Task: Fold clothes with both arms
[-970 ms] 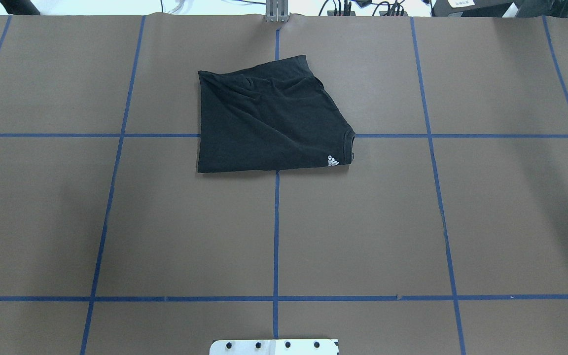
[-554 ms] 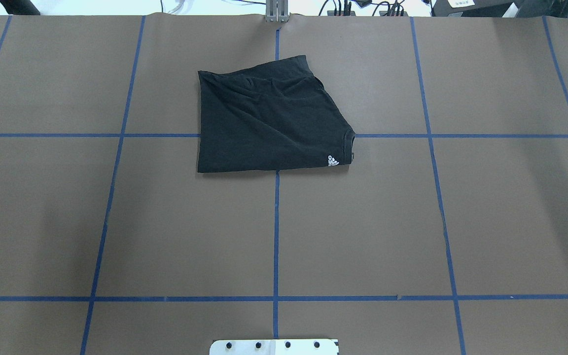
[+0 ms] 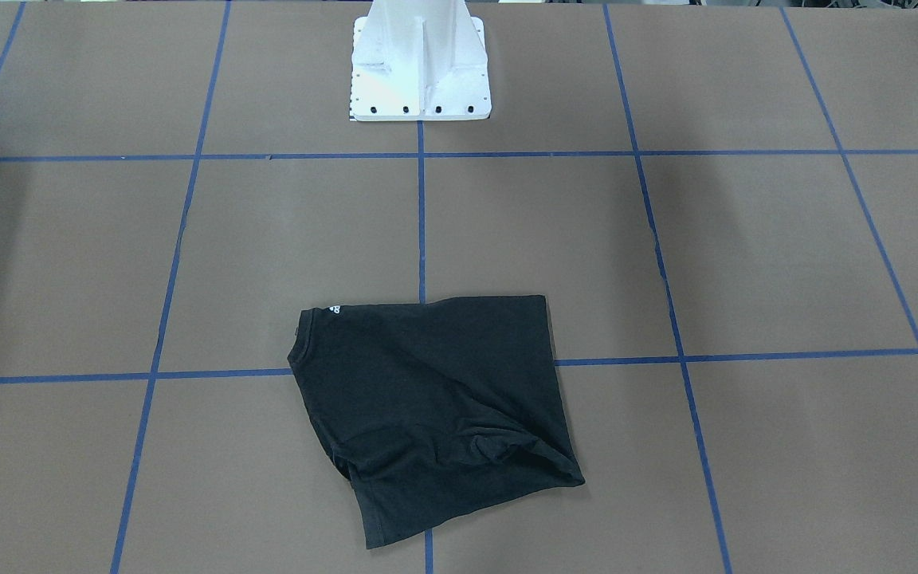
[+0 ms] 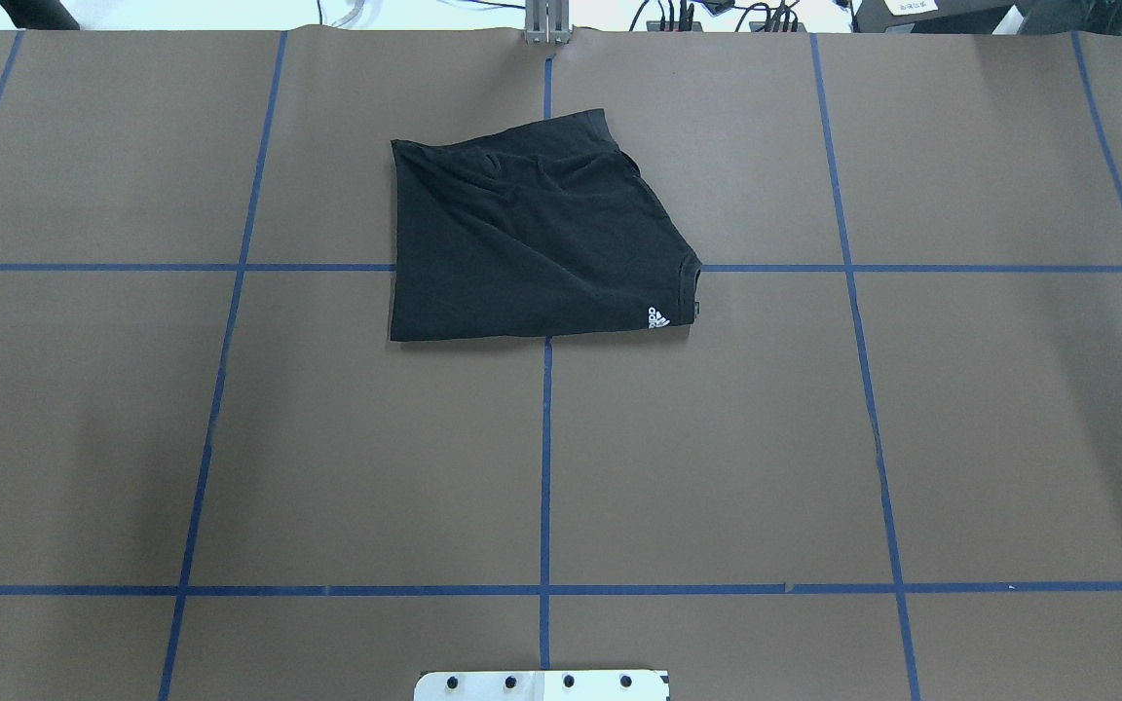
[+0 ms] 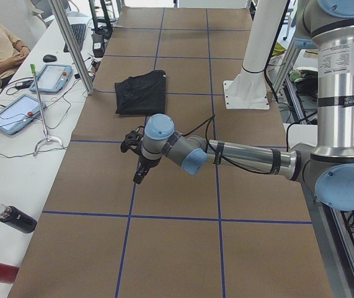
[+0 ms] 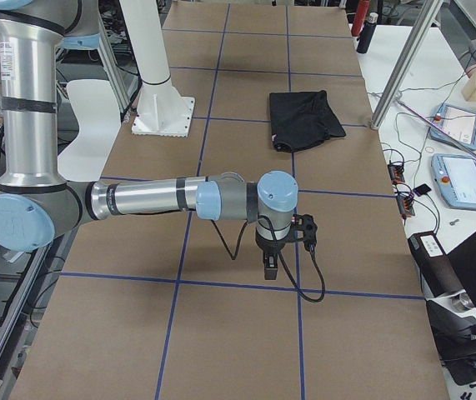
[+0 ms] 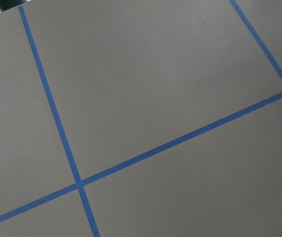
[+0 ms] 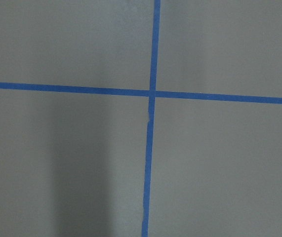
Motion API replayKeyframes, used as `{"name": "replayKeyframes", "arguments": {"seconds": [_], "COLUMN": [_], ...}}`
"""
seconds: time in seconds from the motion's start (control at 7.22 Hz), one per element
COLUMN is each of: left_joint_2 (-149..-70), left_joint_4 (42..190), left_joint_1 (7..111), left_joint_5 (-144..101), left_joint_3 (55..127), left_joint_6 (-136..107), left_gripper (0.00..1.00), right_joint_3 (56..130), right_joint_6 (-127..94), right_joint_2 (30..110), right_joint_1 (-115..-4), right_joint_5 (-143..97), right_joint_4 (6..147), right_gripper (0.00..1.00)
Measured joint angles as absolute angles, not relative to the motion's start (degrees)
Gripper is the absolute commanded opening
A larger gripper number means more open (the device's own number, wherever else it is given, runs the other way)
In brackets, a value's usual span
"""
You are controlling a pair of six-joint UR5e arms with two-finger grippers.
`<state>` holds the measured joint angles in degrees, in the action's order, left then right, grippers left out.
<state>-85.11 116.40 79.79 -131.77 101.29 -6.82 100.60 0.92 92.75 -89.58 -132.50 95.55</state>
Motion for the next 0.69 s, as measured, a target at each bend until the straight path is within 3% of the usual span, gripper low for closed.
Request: {"name": "replayKeyframes", "arguments": {"seconds": [0.69], "left_joint_2": [-90.0], "left_joint_4": [106.3], "left_joint_1": [86.3], "left_joint_5": [-134.6], "left_joint_3": [99.3], "left_joint_6": [-6.7], "left_gripper": [1.0], "right_joint_3": [101.4], "right_joint_6": [1.1], "right_joint_2": [92.5], "right_joint_1": [-85.0], "right_joint_5": [-132.3], "right_joint_4": [93.6], "right_gripper": [1.0]}}
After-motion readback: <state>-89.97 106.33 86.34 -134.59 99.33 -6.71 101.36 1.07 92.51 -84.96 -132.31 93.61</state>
